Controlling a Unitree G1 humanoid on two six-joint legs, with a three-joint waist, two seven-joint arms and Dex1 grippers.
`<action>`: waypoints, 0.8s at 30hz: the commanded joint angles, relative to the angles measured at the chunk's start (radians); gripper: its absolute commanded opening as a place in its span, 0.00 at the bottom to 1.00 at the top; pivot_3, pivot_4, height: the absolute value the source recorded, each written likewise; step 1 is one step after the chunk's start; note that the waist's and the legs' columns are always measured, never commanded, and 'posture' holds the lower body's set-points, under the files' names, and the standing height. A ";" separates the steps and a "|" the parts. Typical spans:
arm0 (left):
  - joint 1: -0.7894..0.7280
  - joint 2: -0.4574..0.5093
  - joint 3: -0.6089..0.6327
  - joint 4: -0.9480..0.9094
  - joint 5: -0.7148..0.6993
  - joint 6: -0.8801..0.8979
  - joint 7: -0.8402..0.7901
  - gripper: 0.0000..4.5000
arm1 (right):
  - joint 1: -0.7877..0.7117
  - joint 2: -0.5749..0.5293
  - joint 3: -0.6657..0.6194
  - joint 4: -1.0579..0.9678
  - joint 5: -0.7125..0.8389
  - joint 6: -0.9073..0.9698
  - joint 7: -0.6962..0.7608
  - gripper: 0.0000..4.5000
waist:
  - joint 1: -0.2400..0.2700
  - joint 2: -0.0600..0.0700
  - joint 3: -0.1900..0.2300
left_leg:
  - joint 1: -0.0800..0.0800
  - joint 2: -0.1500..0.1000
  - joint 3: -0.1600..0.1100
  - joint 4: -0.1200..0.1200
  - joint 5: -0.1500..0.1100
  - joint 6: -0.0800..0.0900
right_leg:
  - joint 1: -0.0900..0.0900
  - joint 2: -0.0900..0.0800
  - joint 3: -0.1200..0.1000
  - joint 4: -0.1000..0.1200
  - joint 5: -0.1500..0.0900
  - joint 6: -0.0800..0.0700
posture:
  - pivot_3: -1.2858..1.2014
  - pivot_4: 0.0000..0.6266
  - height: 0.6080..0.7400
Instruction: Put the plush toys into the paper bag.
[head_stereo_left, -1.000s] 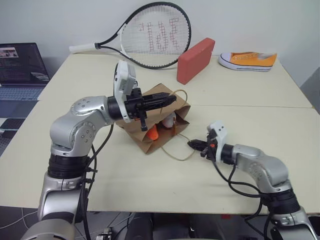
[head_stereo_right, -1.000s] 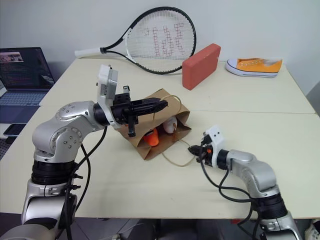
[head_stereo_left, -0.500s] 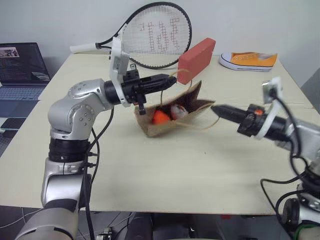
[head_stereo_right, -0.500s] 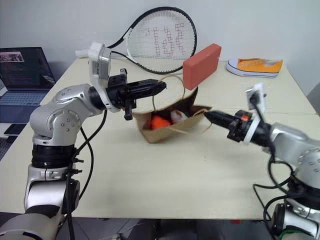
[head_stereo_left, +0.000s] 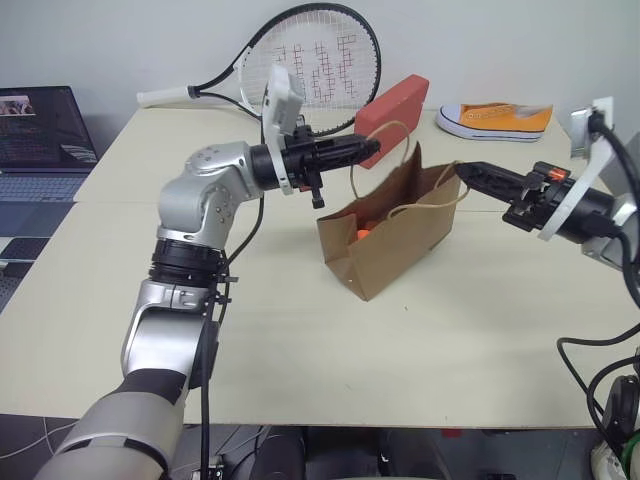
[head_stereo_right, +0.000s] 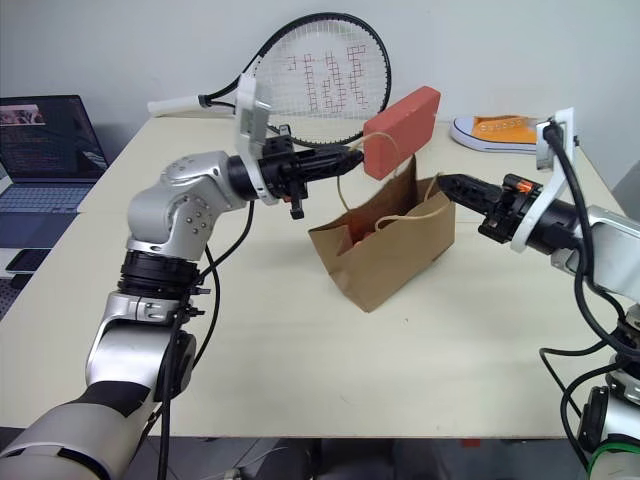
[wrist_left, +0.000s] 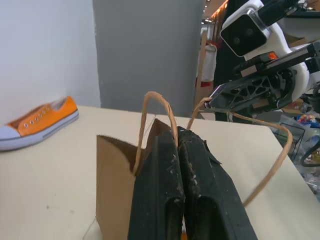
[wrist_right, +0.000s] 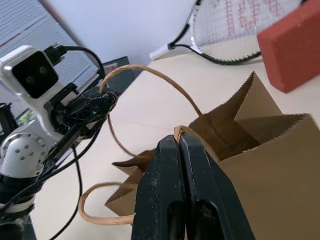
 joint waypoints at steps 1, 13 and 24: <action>-0.039 -0.015 0.000 0.024 0.037 -0.009 0.031 0.00 | -0.009 -0.003 0.008 0.007 -0.024 -0.057 -0.032 0.01 | 0.001 0.000 0.000 | 0.000 0.000 0.000 0.000 0.000 0.000 | 0.000 0.000 0.000 0.000 0.000 0.000 | 0.52 0.24 1.00; 0.019 0.050 0.072 -0.115 -0.012 0.069 0.023 0.73 | -0.024 -0.065 0.007 0.003 -0.113 -0.078 0.081 0.76 | -0.001 0.000 0.000 | 0.000 0.000 0.000 -0.001 0.000 0.000 | -0.001 0.000 0.000 0.000 0.000 0.000 | 0.52 0.24 1.00; 0.234 0.156 0.143 -0.355 -0.089 0.149 0.053 1.00 | 0.012 -0.252 -0.052 0.038 -0.090 -0.024 0.283 1.00 | 0.002 0.000 0.000 | 0.000 0.000 0.000 0.000 0.000 0.000 | 0.000 0.000 0.000 0.000 0.000 -0.001 | 0.52 0.24 1.00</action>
